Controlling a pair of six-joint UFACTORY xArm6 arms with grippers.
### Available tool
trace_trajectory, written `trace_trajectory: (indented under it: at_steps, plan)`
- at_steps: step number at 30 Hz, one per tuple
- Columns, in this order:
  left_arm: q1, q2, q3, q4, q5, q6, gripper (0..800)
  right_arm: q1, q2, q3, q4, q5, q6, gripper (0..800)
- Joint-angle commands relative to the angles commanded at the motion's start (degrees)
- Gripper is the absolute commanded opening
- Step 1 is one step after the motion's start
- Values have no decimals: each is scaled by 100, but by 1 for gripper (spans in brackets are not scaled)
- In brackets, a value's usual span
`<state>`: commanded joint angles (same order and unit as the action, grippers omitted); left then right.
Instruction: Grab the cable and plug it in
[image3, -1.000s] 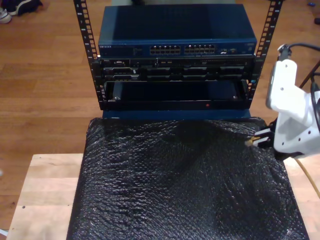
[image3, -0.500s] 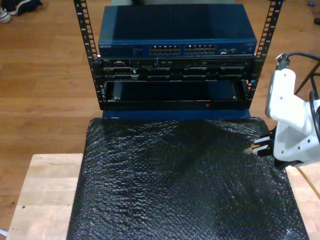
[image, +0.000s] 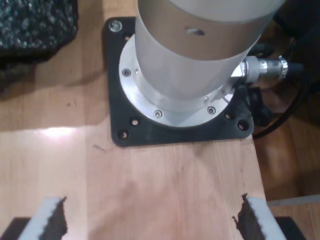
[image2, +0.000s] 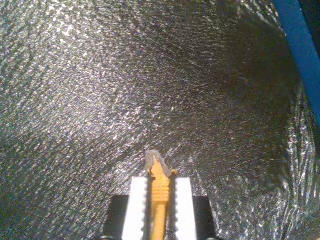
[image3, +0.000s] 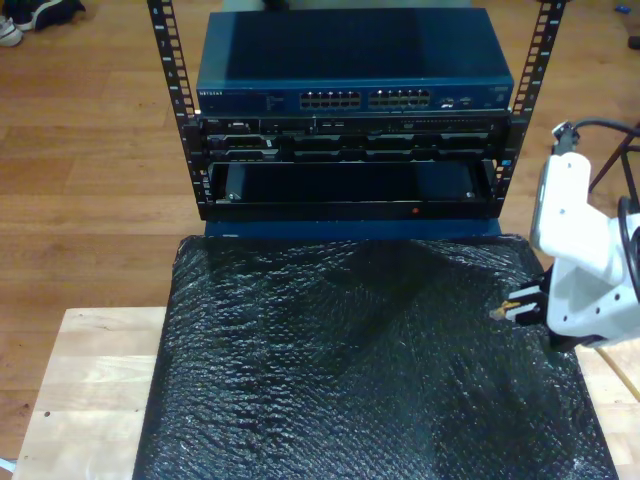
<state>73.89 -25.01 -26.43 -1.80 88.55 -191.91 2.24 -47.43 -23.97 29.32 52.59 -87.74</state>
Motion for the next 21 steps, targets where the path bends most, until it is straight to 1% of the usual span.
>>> trace_trajectory:
  at_steps: [4,7,9,13,18,21]
  plan:
    - [0,-123,255,53,-264,26,799,0,-62,62,0,0,0,0]
    - [0,-308,554,202,-519,35,799,0,-62,114,0,-9,0,0]
    - [0,-475,668,229,-686,44,799,0,-62,149,0,-9,0,0]
    - [9,-642,809,211,-765,167,799,0,-70,185,9,-9,0,0]
    - [53,-730,897,193,-905,202,799,0,-79,185,0,0,0,0]
    - [325,-721,941,229,-1055,220,799,0,-79,185,-9,0,-9,0]
